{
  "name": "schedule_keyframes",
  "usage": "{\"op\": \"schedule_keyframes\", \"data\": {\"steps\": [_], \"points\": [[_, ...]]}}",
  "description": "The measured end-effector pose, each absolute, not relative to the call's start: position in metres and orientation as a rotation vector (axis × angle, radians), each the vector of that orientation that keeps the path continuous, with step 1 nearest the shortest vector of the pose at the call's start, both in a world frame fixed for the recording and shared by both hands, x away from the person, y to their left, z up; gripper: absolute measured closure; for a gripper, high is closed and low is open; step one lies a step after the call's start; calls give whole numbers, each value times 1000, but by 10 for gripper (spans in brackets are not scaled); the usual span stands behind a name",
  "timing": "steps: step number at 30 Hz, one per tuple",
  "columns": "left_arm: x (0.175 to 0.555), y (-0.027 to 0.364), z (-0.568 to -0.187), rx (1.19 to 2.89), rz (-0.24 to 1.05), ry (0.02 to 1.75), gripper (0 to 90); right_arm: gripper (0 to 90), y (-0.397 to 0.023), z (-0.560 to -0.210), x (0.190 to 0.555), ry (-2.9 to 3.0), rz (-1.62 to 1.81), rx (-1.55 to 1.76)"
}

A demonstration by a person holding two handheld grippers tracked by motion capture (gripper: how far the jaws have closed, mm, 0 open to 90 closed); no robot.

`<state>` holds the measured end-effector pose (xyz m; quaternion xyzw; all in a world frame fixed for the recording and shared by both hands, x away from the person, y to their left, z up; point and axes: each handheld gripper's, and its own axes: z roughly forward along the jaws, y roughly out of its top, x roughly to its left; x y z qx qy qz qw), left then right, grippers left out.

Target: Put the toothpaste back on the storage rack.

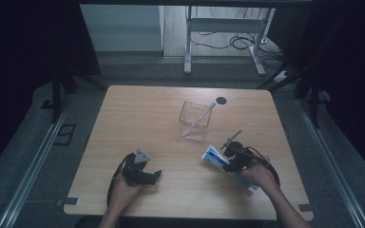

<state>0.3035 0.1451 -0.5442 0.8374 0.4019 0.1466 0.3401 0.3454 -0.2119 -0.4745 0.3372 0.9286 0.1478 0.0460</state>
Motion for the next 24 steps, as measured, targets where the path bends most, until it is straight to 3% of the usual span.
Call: {"op": "schedule_keyframes", "data": {"steps": [24], "points": [[304,145,-544,2185,387,1038,130,723,-213,-423,356,2756,647,1043]]}}
